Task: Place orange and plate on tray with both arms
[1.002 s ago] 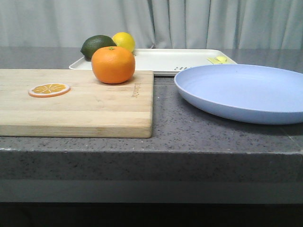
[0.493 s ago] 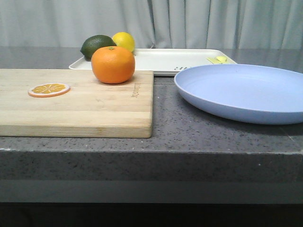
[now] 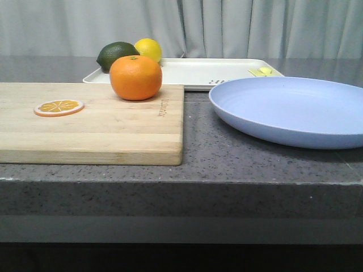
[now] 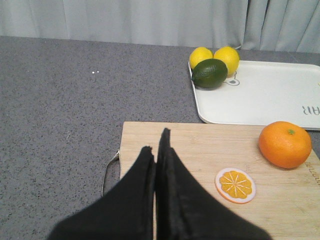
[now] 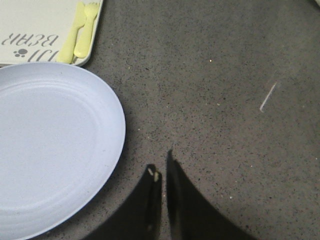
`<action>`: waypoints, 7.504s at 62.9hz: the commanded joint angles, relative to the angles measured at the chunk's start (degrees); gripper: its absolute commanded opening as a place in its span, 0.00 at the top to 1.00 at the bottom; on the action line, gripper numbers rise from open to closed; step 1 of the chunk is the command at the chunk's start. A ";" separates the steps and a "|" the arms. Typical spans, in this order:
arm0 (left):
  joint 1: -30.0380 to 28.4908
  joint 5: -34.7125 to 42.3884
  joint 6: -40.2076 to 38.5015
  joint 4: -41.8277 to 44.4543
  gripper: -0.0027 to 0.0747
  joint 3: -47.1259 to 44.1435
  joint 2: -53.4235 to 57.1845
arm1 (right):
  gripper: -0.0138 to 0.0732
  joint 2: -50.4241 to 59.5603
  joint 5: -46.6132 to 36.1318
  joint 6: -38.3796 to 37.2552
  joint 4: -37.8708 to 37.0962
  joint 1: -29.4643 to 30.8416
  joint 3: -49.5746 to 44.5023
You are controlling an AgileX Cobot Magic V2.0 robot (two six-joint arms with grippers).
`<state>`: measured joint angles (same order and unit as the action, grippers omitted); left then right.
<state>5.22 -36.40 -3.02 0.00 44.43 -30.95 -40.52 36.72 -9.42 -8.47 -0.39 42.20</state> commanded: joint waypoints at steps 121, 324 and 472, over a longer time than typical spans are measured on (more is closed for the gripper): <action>27.84 -0.42 3.02 3.10 0.21 42.20 -69.62 | 0.11 -1.71 -1.57 1.46 -1.27 -12.40 1.93; 27.78 -9.16 2.47 -2.31 0.11 3.27 -4.52 | 0.11 -12.33 13.23 1.41 0.23 -12.30 11.34; 27.78 -9.13 2.47 -2.31 0.11 2.79 -4.52 | 0.92 -49.80 20.06 33.02 50.14 17.59 23.18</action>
<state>33.16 -49.19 0.00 -1.60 45.74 -35.52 -92.31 57.16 23.88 39.01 16.79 63.93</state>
